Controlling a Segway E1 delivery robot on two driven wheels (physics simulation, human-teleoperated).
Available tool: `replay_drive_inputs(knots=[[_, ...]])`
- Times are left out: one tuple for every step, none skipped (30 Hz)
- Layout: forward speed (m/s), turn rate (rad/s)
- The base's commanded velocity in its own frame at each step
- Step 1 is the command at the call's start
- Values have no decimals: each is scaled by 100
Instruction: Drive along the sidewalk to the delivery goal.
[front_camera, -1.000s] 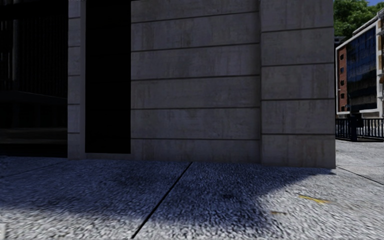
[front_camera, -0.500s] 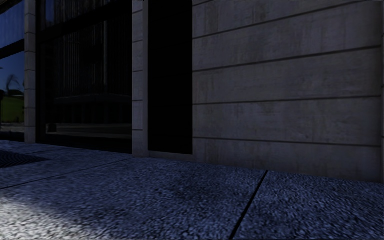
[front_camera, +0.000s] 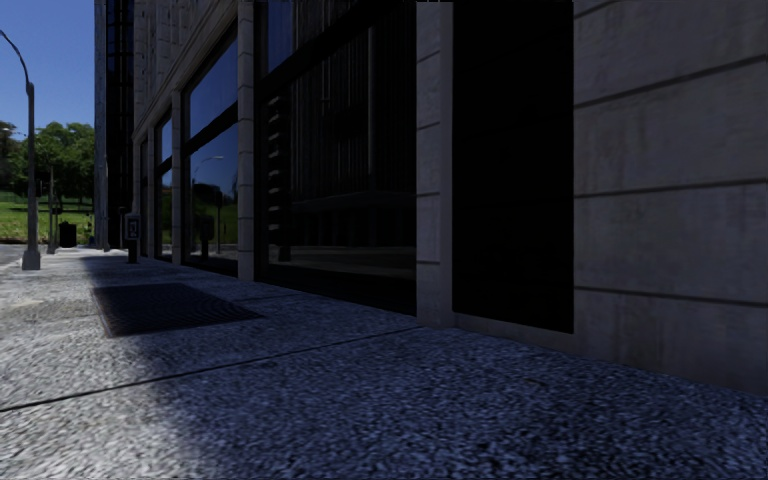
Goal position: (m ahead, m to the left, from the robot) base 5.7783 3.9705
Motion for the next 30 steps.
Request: replay_drive_inputs(knots=[[141, 96], [141, 96], [141, 96], [141, 96], [141, 96], [141, 96], [141, 96], [141, 96], [141, 96], [141, 96], [141, 96], [141, 95], [141, 75], [141, 44], [141, 44], [141, 0], [141, 0], [141, 0], [141, 0], [141, 0], [141, 0], [141, 0], [141, 0], [141, 0], [141, 0], [141, 0], [141, 0], [141, 44], [141, 89], [141, 120]])
